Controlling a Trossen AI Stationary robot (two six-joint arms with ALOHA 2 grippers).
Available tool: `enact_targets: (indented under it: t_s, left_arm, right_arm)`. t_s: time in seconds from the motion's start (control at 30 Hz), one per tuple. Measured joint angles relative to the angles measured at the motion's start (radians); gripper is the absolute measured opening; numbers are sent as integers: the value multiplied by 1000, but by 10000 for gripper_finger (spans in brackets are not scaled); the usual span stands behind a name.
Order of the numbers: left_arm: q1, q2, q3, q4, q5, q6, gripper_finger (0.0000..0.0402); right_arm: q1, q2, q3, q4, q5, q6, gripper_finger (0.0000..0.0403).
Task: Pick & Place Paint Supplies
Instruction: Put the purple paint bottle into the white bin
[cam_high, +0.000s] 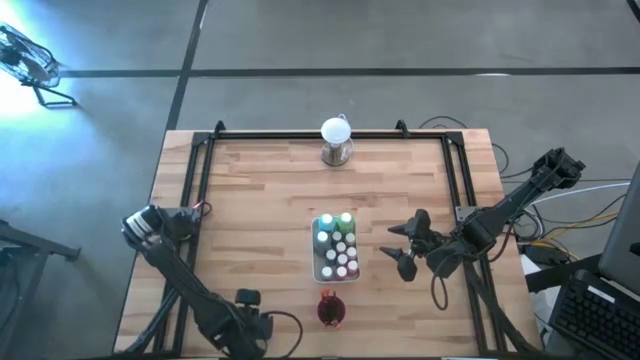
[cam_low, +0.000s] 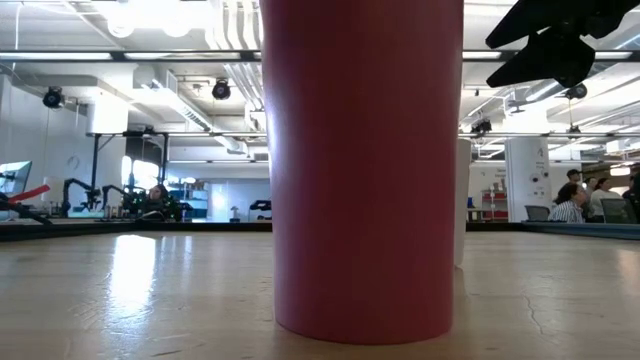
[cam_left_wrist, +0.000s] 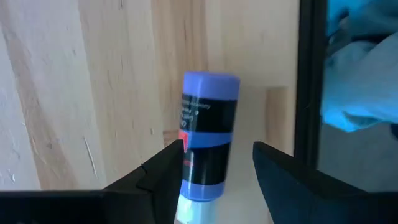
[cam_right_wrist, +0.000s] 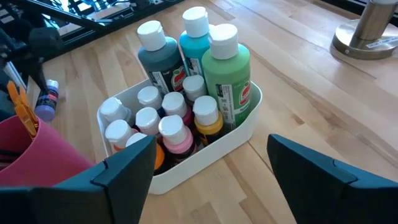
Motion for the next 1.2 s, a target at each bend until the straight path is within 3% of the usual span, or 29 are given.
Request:
enact_targets:
  t_s: [0.4, 0.7, 1.2]
  left_arm:
    - [2, 36, -1, 3, 3, 30, 197]
    - [2, 37, -24, 34, -56, 51, 197]
    - [4, 37, -89, 68, -37, 49, 197]
  right_arm:
    - [0, 0, -1, 1, 4, -16, 281]
    - [0, 0, -1, 2, 8, -19, 270]
    - [0, 0, -1, 3, 25, -27, 309]
